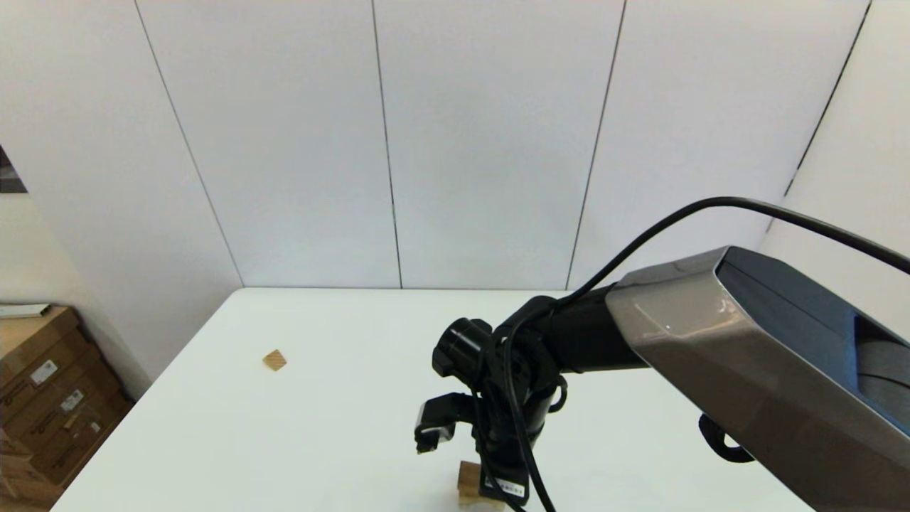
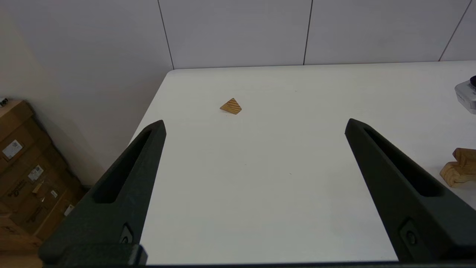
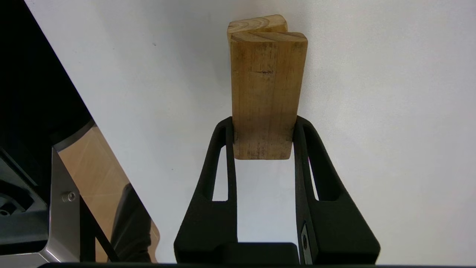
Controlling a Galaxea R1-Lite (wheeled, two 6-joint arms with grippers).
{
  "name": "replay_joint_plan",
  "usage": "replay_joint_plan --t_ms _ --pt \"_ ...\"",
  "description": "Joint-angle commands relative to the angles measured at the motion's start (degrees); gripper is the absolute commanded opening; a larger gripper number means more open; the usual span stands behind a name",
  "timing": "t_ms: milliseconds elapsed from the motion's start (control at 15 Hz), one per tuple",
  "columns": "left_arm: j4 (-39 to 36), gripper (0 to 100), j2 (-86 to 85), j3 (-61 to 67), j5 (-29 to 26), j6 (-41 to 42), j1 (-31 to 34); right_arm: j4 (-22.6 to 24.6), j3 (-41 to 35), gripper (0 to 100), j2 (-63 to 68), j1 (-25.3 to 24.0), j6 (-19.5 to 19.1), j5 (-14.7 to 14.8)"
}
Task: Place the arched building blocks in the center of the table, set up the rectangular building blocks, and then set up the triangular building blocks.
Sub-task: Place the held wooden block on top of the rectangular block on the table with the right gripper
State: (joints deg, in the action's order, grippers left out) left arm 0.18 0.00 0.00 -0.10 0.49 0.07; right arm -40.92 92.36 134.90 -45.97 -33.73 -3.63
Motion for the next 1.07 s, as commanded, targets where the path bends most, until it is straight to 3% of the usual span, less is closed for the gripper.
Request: replay_joint_plan --t_ms 67,1067 --pt "0.0 100 0.1 0.0 0.0 0.0 0.0 -0.2 0.0 0 0.7 -0.2 -0.2 0.0" --pt "0.0 100 0.1 0.0 0.0 0.0 0.0 -0.2 -0.1 0 1.2 -1.1 -0.2 1.1"
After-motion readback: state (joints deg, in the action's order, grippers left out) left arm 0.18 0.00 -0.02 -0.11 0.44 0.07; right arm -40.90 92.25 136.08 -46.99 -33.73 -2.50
